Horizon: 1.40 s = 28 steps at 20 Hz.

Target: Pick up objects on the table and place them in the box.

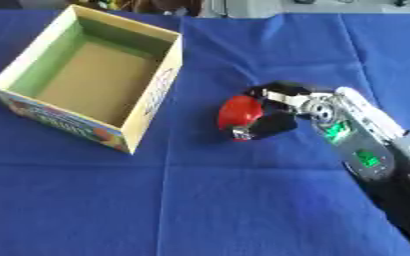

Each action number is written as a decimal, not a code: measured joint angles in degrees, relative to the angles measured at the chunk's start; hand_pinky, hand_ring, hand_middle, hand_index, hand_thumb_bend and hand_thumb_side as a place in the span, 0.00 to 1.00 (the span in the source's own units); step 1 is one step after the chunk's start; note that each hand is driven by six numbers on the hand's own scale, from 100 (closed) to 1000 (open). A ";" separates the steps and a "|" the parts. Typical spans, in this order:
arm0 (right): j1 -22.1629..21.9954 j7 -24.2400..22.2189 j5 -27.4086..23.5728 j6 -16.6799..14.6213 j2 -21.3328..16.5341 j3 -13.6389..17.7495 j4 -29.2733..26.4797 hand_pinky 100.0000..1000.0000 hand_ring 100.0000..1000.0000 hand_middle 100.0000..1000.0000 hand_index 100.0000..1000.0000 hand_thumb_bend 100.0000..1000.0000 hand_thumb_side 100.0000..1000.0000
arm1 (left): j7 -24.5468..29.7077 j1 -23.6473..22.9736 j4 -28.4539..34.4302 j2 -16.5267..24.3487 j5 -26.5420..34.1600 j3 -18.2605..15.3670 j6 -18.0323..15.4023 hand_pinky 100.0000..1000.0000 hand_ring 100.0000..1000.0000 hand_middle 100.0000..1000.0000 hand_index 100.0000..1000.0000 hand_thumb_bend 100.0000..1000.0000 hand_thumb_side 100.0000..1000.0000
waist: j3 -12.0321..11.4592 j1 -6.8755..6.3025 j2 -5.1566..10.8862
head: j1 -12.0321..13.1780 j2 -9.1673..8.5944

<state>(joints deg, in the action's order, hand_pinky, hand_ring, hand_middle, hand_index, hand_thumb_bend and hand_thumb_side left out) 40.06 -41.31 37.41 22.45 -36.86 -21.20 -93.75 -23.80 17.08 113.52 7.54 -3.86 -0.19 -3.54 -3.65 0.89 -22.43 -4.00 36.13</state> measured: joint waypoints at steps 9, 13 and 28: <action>0.33 2.43 3.20 -0.64 0.36 -1.40 0.75 0.69 0.64 0.72 0.93 0.18 0.62 | 0.05 0.00 0.00 0.00 0.08 0.02 0.04 0.49 0.89 0.80 0.55 0.00 0.88 | -0.04 -0.14 -0.02 | -0.17 0.00; 0.34 3.63 3.41 -0.72 0.89 -1.47 0.87 0.60 0.54 0.58 0.84 0.15 0.55 | 0.15 0.00 0.00 0.00 0.31 0.13 0.13 0.49 0.89 0.80 0.55 0.00 0.88 | -0.08 -0.29 -0.02 | -0.18 0.00; 0.23 12.38 -1.51 2.11 0.63 -1.57 -1.10 0.35 0.39 0.39 0.62 0.00 0.29 | 0.33 0.00 0.00 0.00 0.65 0.31 0.30 0.49 0.90 0.80 0.55 0.00 0.88 | 0.21 -0.33 -0.21 | -0.16 0.00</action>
<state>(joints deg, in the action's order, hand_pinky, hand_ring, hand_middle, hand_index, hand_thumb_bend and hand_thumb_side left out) 40.29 -28.93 35.90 24.56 -36.24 -22.77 -94.86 -23.47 17.08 113.52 7.54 -3.22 0.13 -3.24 -3.43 0.56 -22.64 -4.16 36.13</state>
